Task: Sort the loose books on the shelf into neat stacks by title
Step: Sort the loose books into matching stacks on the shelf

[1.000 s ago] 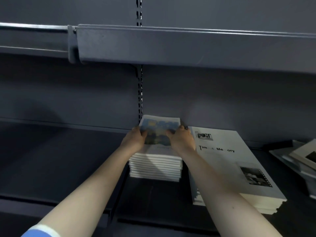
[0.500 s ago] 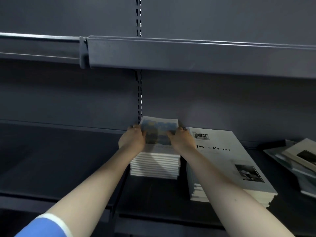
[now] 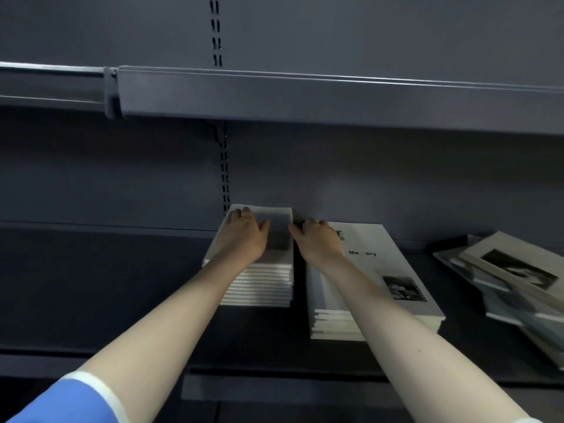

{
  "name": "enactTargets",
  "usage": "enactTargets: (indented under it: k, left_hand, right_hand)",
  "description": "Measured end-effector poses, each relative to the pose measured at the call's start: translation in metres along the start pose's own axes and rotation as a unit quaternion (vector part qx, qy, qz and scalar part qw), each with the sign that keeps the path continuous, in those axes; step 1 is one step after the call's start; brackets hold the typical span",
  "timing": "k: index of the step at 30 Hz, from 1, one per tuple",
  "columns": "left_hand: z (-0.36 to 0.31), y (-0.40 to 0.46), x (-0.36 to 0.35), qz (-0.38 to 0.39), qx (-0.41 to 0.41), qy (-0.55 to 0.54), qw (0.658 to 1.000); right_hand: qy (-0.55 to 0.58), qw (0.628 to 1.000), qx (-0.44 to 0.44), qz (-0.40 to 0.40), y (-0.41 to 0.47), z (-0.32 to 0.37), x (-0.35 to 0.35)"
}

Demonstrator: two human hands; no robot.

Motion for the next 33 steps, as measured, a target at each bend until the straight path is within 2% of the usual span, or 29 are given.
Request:
enactTargets:
  k: [8,17,24,33]
  left_hand:
    - [-0.075,0.006,-0.023,-0.013,-0.004,-0.004,1.000]
    - [-0.209,0.016,-0.079,-0.015,-0.036,-0.033,0.999]
    - [-0.284,0.017,-0.131,0.011,-0.038,-0.055,0.998]
    - [-0.347,0.020,-0.180,0.099,-0.069,-0.035,0.992]
  right_hand:
    - [-0.075,0.996,-0.010,-0.041,0.007,-0.081,0.056]
    - [-0.106,0.991,-0.061,-0.061,0.039,-0.211,0.130]
    - [-0.139,0.983,-0.107,-0.063,0.056,-0.308,0.165]
    - [-0.139,0.970,-0.186,-0.074,0.064,-0.400,0.194]
Point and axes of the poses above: each hand's wrist, its own y-axis towards the middle knuckle, its own x-axis out of the back of the hand, z = x × y, the point moved 4 cm from there along y, towards the middle knuckle, and after that the axes turned 13 degrees about -x, right-handed, at the moved point
